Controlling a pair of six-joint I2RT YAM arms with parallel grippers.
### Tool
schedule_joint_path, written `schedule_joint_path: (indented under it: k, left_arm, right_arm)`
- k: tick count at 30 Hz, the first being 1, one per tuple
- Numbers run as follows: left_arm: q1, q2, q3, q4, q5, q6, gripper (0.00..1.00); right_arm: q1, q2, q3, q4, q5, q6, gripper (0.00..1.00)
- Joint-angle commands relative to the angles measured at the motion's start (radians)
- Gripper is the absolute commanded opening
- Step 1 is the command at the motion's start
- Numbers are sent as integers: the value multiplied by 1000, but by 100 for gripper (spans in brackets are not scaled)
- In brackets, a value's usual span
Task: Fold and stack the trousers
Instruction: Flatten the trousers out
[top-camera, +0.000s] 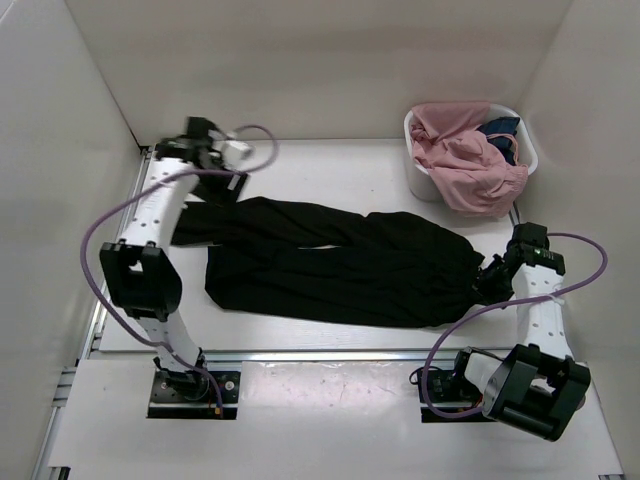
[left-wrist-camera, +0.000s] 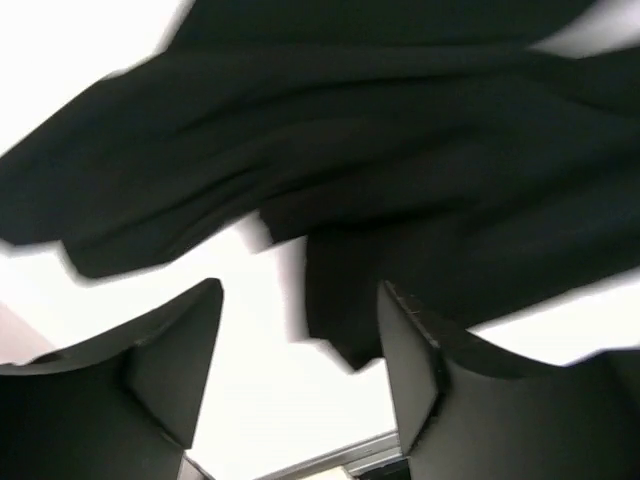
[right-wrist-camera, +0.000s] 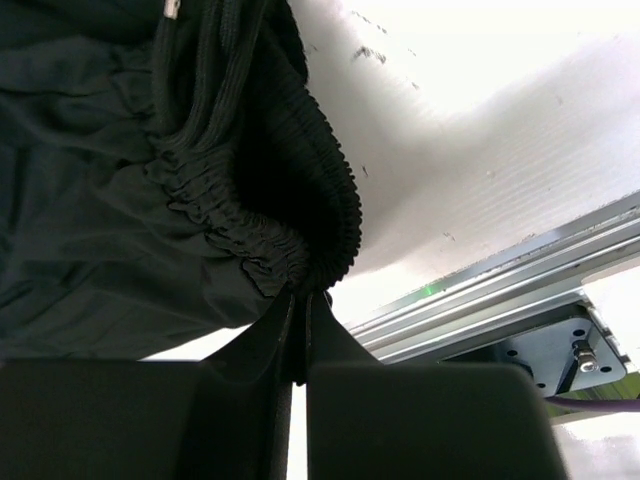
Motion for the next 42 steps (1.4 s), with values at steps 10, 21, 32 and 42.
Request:
schedule_joint_path:
  k: [10,21,32,42]
  left_arm:
    - [190,172,-55,-62,79,-68,84]
    - [243,148,-244,-79,104,35,51]
    - [568,14,4,-45,78,20,14]
    - [751,-272,-452,157,-111,121,14]
  right_arm:
    - [-5,-11,-19,20,32,-3,0]
    - [-5,-44,1,-9,52,-12,0]
    - [-5,51,238,0,43,-33,0]
    - [-14,118,340,41,-213,31,0]
